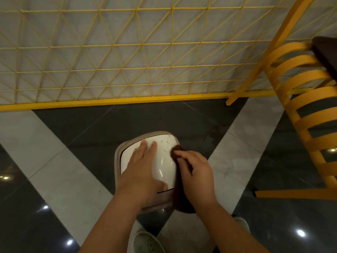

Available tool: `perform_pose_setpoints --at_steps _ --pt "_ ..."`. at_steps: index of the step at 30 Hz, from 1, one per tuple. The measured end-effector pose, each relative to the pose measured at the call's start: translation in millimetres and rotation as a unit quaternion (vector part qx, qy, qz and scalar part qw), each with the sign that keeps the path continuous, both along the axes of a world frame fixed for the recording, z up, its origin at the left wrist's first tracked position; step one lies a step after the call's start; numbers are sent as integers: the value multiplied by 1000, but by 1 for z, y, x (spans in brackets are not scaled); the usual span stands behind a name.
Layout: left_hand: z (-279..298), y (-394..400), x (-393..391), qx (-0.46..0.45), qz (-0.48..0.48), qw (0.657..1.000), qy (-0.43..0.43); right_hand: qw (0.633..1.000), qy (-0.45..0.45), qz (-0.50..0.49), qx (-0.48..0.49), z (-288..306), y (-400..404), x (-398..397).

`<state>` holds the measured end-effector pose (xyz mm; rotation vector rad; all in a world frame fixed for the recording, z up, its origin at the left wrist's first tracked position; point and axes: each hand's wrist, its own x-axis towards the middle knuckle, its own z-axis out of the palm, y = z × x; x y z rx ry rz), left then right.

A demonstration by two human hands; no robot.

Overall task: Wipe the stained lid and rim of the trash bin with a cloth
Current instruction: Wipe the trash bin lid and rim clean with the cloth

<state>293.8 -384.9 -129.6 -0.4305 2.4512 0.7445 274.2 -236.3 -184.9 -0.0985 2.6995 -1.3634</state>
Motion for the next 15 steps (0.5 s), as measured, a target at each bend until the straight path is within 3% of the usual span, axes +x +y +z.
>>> perform_pose_setpoints --at_steps 2,5,7,12,15 --pt "1 0 -1 -1 0 1000 -2 994 -80 -53 -58 -7 2 -7" --pt "2 0 -1 6 2 1000 -5 986 -136 -83 -48 -15 11 11" --pt "3 0 -1 13 7 1000 -4 991 -111 -74 -33 -13 15 31" --pt "3 -2 0 24 9 1000 -10 997 60 33 32 -1 7 23" --pt "2 -4 0 34 6 999 -19 999 26 23 7 -1 -4 -12"
